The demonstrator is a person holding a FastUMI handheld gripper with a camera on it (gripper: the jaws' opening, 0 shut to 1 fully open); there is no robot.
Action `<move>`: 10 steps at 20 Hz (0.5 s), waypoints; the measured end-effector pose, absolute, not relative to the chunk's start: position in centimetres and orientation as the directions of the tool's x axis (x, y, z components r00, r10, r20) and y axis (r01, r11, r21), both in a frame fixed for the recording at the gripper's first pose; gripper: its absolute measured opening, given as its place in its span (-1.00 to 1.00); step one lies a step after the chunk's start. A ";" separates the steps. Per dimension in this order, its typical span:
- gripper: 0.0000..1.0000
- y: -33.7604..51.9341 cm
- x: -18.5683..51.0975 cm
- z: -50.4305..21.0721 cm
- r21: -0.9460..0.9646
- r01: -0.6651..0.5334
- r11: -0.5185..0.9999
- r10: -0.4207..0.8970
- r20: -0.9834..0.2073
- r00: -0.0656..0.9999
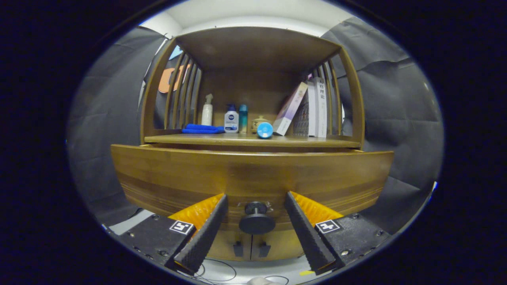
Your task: Pull open the drawer, take out the items inside it, and place them on the countertop above the cabinet.
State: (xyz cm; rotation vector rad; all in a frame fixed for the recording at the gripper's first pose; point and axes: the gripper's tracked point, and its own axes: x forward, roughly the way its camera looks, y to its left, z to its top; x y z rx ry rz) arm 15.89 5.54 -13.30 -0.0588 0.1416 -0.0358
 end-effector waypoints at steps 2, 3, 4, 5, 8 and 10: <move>0.94 5.5 16.9 -13.3 -0.061 0.032 0.998 -0.040 -0.142 0.989; 0.94 5.5 18.1 -13.2 -0.063 0.033 0.997 -0.041 -0.145 0.989; 0.94 5.5 19.0 -13.1 -0.064 0.035 0.997 -0.044 -0.144 0.989; 0.94 5.5 19.9 -13.2 -0.066 0.035 0.997 -0.044 -0.145 0.988; 0.95 5.5 21.8 -13.2 -0.049 0.039 0.998 -0.046 -0.150 0.988; 0.95 5.5 22.8 -13.2 -0.046 0.038 0.998 -0.044 -0.142 0.989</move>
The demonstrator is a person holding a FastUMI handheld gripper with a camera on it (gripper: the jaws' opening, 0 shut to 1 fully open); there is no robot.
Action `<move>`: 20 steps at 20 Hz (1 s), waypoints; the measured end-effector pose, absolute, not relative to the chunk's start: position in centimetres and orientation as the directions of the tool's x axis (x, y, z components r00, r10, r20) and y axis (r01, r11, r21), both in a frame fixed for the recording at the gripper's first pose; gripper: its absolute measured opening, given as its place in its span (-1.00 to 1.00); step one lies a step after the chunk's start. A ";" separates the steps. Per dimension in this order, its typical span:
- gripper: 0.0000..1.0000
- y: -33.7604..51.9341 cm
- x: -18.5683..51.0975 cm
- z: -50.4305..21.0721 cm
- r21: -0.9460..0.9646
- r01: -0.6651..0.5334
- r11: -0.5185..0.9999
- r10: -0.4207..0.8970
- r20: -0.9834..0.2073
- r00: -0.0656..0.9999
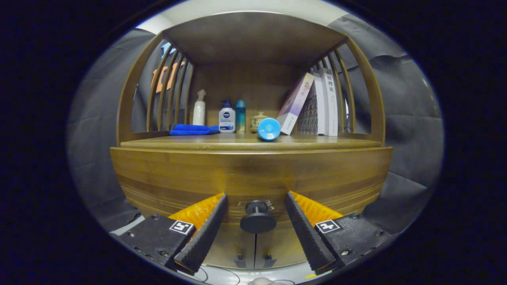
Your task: Pull open the drawer, take out the items inside it, and place them on the countertop above the cabinet.
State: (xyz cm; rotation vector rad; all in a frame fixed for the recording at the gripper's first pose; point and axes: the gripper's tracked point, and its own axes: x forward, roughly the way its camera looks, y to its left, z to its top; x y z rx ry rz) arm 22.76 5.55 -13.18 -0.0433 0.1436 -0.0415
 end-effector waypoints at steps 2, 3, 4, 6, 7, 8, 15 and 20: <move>0.95 5.4 23.5 -13.1 -0.061 0.036 0.997 -0.044 -0.137 0.990; 0.95 5.2 23.7 -13.1 -0.065 0.040 0.997 -0.049 -0.133 0.990; 0.95 5.2 23.7 -13.1 -0.069 0.039 0.997 -0.048 -0.133 0.990; 0.94 5.3 23.6 -13.1 -0.059 0.037 0.998 -0.045 -0.145 0.988; 0.95 5.2 23.6 -13.1 -0.054 0.036 0.998 -0.045 -0.159 0.986; 0.94 5.2 23.4 -13.0 -0.053 0.041 0.998 -0.049 -0.171 0.984; 0.95 5.5 18.1 -7.1 -0.091 0.028 0.995 -0.037 -0.102 0.994; 0.94 6.2 10.5 -2.2 -0.053 -0.019 0.998 0.016 -0.060 0.998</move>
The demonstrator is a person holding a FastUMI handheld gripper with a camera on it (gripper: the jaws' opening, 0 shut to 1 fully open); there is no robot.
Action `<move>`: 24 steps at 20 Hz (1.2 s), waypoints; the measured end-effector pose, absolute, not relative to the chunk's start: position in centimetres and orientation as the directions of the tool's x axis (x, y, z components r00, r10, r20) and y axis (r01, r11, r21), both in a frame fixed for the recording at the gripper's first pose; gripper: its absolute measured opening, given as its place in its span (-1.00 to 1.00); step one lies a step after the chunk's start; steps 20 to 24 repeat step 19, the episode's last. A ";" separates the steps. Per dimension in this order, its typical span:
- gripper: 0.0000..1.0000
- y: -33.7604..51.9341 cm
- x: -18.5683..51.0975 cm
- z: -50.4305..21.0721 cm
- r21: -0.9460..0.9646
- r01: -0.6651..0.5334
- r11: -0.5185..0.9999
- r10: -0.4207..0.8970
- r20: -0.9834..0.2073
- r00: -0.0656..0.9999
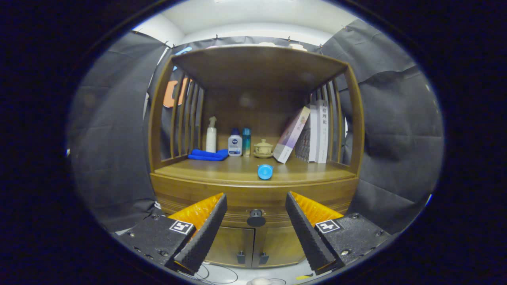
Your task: Pull open the drawer, take out the items inside it, and place them on the countertop above the cabinet.
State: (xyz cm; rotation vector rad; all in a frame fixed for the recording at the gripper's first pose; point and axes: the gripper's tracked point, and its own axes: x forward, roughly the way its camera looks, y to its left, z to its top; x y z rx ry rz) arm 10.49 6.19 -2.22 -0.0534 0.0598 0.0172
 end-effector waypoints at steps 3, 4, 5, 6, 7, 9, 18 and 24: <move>0.94 6.3 5.6 1.3 -0.033 -0.032 0.999 0.031 -0.020 0.999; 0.94 6.5 4.2 2.5 -0.028 -0.039 0.999 0.039 -0.007 0.999; 0.94 6.4 2.8 3.4 -0.023 -0.038 0.999 0.038 0.000 0.999; 0.94 6.4 1.4 4.1 -0.018 -0.042 0.999 0.042 0.008 0.999; 0.94 6.4 0.2 4.9 -0.013 -0.049 0.999 0.049 0.015 0.999; 0.94 6.5 -1.8 6.2 -0.004 -0.058 0.998 0.058 0.027 0.998; 0.94 6.3 -5.1 4.2 -0.071 -0.024 0.997 0.025 0.011 1.000; 0.94 6.2 -5.1 3.6 -0.077 -0.018 0.997 0.018 -0.001 1.000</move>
